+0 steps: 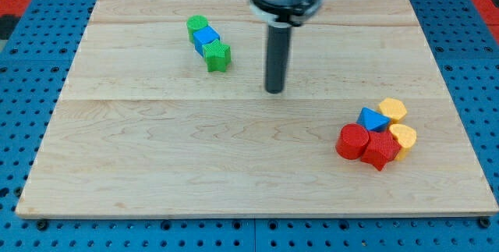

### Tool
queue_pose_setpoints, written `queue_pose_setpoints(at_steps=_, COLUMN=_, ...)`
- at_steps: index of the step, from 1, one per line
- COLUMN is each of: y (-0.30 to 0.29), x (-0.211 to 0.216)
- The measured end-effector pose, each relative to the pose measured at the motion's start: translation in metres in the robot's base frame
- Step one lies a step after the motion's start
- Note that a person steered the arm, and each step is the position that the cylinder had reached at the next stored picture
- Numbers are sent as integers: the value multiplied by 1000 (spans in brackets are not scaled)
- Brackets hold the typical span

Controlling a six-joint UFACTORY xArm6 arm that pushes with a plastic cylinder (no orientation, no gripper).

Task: Point your arm at the green star

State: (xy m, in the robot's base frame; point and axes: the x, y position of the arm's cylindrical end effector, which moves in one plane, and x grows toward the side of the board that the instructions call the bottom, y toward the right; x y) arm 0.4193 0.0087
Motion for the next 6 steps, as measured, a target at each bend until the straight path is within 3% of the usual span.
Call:
queue_pose_setpoints(at_steps=2, y=-127, x=-6)
queue_pose_setpoints(at_steps=4, y=-145, x=-54)
queue_pose_setpoints(at_steps=6, y=-120, x=-58)
